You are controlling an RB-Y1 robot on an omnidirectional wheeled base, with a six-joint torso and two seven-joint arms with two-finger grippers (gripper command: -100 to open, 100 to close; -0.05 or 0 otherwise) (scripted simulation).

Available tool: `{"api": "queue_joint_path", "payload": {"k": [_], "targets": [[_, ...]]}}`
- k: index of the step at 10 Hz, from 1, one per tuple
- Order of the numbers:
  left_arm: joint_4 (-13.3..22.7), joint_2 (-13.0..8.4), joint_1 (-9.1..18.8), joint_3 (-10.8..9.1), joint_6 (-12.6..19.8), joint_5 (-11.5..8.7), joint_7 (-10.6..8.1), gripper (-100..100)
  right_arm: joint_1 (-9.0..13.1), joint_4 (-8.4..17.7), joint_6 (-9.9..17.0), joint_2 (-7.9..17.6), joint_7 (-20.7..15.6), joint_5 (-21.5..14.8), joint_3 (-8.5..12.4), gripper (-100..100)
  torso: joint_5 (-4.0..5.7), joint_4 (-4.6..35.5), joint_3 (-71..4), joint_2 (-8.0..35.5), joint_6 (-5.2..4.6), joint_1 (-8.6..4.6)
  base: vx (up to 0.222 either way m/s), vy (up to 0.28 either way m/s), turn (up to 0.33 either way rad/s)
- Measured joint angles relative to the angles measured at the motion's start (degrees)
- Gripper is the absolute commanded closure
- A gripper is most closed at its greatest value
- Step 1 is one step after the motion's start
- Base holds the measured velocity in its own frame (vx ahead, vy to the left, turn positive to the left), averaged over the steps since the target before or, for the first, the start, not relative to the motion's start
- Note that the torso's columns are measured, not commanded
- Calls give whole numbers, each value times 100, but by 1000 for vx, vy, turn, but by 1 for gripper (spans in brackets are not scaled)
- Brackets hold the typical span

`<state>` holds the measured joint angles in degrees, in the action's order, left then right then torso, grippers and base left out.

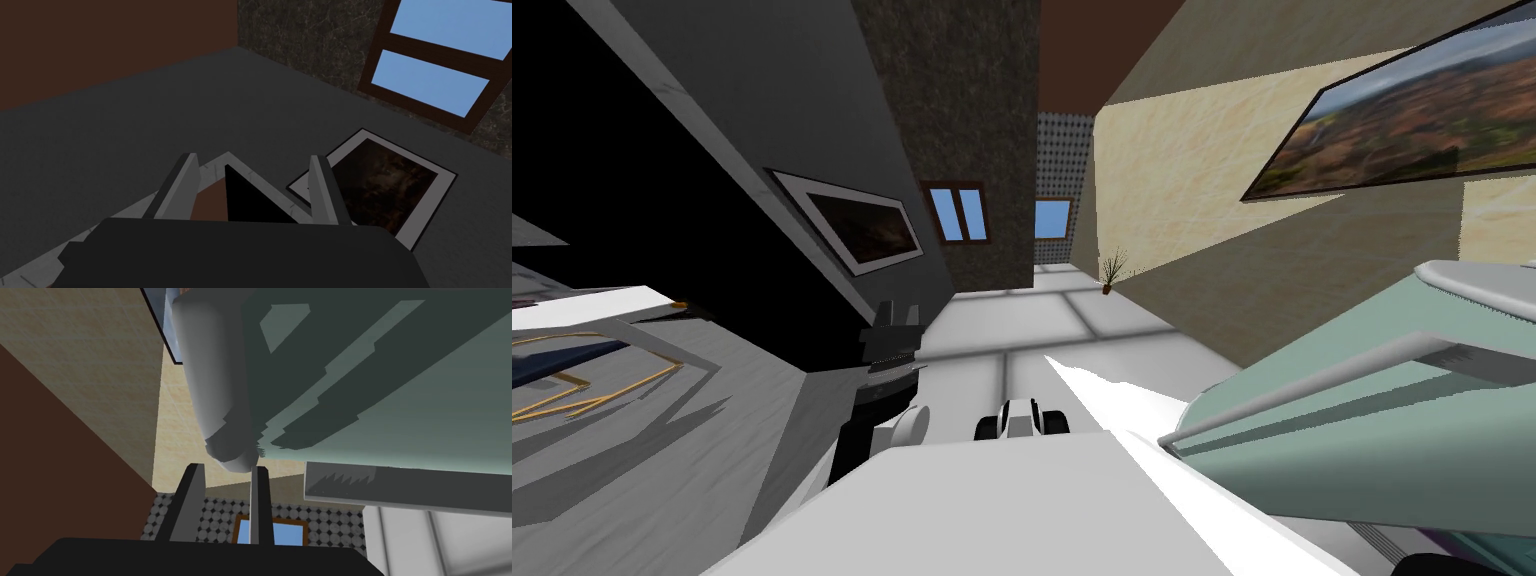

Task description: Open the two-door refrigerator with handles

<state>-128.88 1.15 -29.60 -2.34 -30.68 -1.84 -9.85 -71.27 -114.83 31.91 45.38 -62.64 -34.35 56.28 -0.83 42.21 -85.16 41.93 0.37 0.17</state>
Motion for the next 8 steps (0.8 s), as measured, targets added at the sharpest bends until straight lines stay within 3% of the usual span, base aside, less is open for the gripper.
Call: {"api": "queue_joint_path", "payload": {"k": [4, 5, 8], "targets": [[0, 0, 0, 0, 0, 0, 0, 0, -48, 290, 71, -101, -27, 39, 77, 100, 10, -6, -12, -13, 5, -45, 261, 64, 11], [0, 0, -1, 0, 0, 0, 0, 0, -142, 308, 151, -91, -59, 153, 130, 100, 4, -12, -25, -28, 8, -47, 296, 46, -1], [0, 0, 0, 0, 0, 0, 0, 0, -129, 453, 325, -105, -125, 192, 124, 100, 17, -6, -10, -1, 4, -86, 263, 58, 33]]}}
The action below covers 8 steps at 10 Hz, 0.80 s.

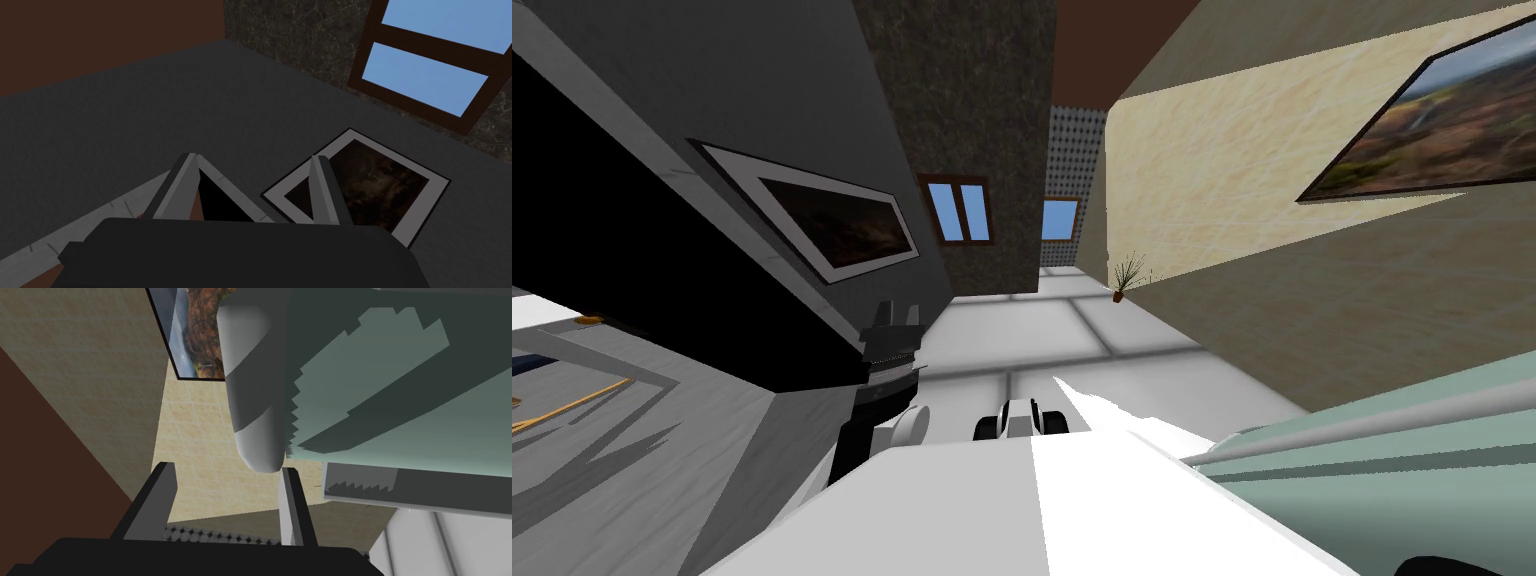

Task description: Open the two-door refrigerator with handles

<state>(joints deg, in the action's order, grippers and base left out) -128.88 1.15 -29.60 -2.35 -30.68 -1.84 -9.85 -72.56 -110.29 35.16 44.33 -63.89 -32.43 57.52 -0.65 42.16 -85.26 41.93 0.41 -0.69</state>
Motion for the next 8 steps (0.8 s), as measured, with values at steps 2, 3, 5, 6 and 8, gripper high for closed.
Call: {"api": "queue_joint_path", "payload": {"k": [2, 3, 5, 6, 8], "targets": [[0, 0, 0, 0, 0, 0, 0, 0, -30, 162, 62, 11, -24, 61, 54, 100, -5, 2, 6, 6, -9, 17, 285, 68, 21], [0, 0, 0, 0, 0, 0, 0, 0, -63, 234, 127, 11, -50, 114, 89, 100, -9, 0, 3, 1, -14, 30, 266, 43, 9], [0, 0, 0, 0, 0, 0, 0, 0, -118, 280, 244, -66, -91, 150, 135, 100, -18, 5, 19, 20, -23, 70, 274, 44, 17], [0, 0, 0, 0, 0, 0, 0, 0, -113, 342, 284, -62, -105, 161, 139, 100, -25, 4, 18, 21, -22, 82, 120, 20, -6], [0, 0, 3, 0, 0, 0, 0, 0, -196, 328, 262, -54, -111, 273, 148, -100, 12, 23, 76, 77, -37, 106, 31, -17, -55]]}}
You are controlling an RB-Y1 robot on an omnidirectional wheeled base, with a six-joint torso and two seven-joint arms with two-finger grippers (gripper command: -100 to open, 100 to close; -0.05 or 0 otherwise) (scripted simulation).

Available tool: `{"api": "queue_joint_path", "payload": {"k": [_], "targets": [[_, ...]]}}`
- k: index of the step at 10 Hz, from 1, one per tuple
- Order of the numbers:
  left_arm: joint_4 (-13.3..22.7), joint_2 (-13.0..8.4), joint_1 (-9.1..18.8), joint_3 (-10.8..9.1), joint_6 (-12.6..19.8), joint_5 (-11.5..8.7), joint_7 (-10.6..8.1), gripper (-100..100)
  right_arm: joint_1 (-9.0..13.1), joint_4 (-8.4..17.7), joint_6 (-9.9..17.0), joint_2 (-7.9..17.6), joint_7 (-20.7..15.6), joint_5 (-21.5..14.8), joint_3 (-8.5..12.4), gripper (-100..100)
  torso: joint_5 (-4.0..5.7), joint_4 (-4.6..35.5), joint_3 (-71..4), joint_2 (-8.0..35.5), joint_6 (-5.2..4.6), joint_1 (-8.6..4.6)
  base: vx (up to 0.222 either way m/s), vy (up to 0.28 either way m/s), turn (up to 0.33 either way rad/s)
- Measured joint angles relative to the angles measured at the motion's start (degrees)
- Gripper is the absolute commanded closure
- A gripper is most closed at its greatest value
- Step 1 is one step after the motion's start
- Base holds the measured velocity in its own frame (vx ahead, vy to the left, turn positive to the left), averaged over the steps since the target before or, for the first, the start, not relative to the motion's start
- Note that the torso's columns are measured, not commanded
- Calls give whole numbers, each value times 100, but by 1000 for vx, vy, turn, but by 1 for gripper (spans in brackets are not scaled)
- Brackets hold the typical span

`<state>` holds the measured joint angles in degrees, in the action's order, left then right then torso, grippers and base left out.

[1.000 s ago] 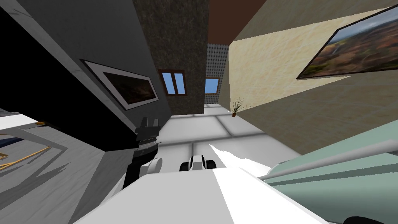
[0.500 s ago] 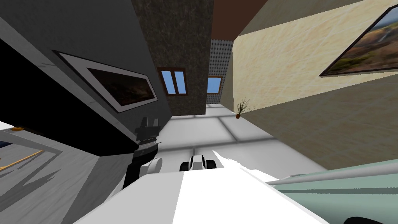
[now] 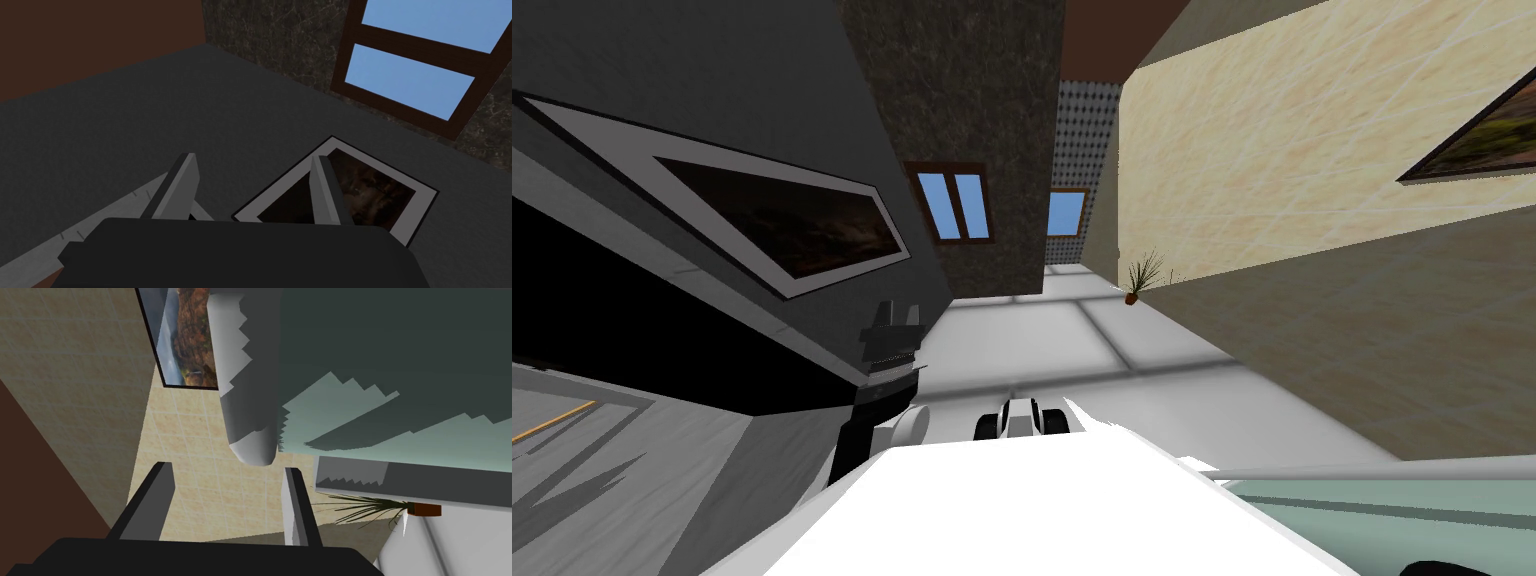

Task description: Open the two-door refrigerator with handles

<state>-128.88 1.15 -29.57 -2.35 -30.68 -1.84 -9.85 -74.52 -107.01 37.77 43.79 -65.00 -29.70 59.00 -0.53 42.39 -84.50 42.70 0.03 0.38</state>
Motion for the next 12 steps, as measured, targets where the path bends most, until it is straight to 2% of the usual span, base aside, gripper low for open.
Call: {"api": "queue_joint_path", "payload": {"k": [2, 6, 7, 12], "targets": [[0, 0, 1, 0, 0, 0, 0, 0, -224, -53, -23, 97, -27, 271, 177, -100, 53, -4, 4, -23, -4, -44, 19, -18, -52], [0, 0, 0, 0, 0, 0, 0, 0, -659, -265, -92, 222, -78, 811, 407, -100, -2, -9, -31, -35, -12, -49, 16, -8, -38], [0, 0, 1, 0, 0, 0, 0, 0, -671, -280, -95, 221, -82, 831, 399, 0, 15, -10, -23, -37, -5, -38, 0, 0, 0], [0, 0, 1, 0, 0, 0, 0, 0, -670, -280, -99, 218, -82, 832, 386, 0, 54, -10, -7, -41, -3, -40, 0, 0, 0]]}}
